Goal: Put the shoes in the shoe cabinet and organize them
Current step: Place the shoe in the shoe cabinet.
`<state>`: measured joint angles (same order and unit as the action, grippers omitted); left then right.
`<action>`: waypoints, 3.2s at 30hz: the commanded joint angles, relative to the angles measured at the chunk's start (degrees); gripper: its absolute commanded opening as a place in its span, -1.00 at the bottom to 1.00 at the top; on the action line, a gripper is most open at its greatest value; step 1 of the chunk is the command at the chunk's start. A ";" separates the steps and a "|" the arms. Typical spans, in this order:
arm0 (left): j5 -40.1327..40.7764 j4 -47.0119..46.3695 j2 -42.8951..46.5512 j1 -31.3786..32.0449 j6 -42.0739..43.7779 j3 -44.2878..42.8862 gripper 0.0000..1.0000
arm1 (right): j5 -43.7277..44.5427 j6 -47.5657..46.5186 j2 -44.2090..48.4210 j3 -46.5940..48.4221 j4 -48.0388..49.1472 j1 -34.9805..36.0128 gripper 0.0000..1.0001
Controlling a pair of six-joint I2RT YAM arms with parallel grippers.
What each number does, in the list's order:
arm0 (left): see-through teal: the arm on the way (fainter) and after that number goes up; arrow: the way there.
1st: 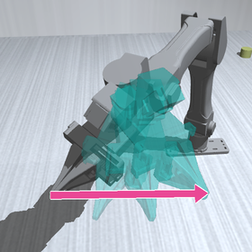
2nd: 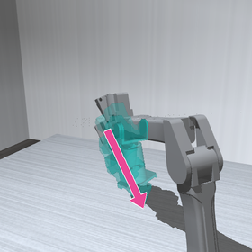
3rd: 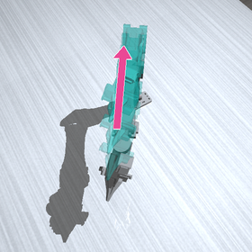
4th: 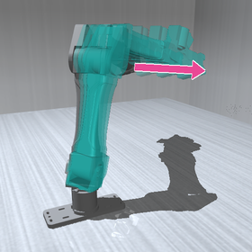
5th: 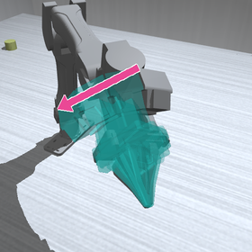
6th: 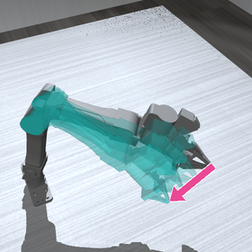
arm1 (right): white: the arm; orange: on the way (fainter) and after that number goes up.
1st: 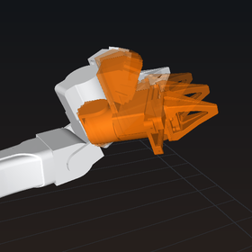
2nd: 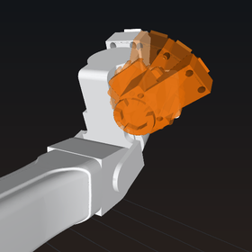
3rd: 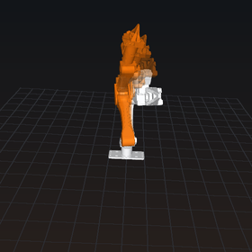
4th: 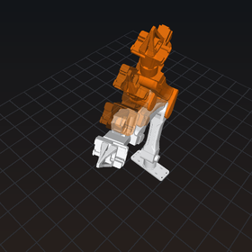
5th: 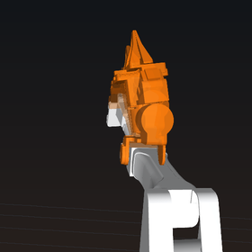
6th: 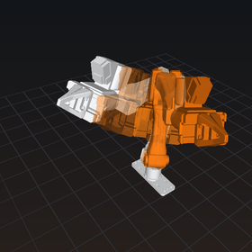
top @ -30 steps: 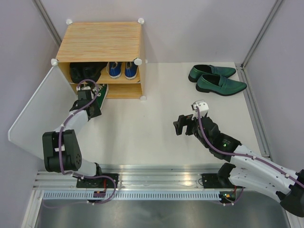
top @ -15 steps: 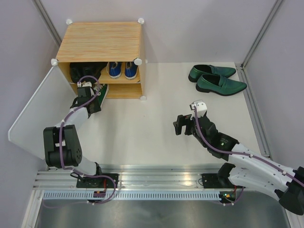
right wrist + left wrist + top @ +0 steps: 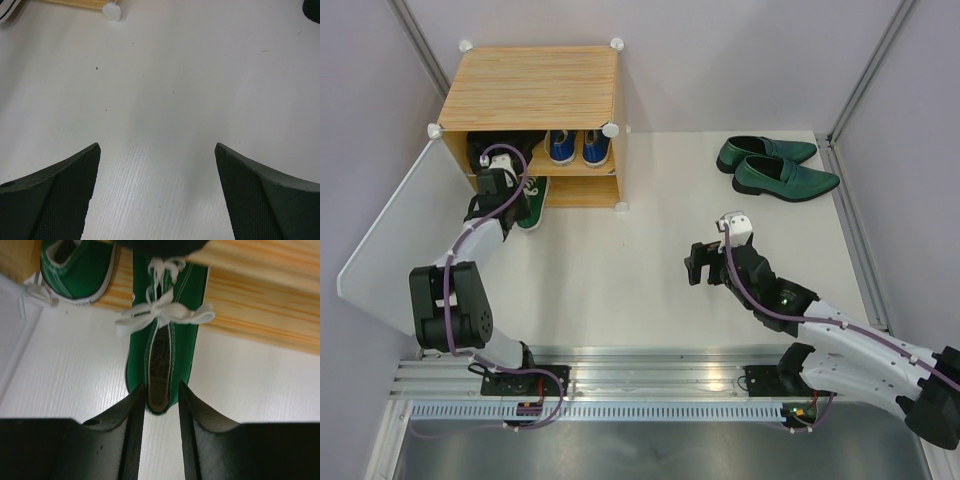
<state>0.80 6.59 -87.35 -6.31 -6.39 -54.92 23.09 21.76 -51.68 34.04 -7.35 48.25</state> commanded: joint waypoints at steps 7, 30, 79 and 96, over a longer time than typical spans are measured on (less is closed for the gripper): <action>-2.47 -3.95 -5.02 -0.11 0.95 -7.22 -0.28 | 2.13 -1.02 -1.49 1.29 1.29 0.00 0.96; 0.79 6.50 -4.40 -0.11 -0.20 -6.25 0.06 | 0.38 -1.10 -1.49 1.38 1.29 0.00 0.96; 2.28 -1.83 -16.01 -0.20 -4.33 -19.55 -0.95 | 2.66 -2.33 -7.73 2.87 1.03 -0.09 0.96; -1.68 -4.75 -4.33 -0.29 -8.81 -5.47 0.17 | -0.68 -1.72 -5.01 2.34 1.03 -0.09 0.96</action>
<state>0.25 4.21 -96.29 -6.33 -12.86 -61.45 23.55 19.86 -58.30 34.65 -7.38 48.25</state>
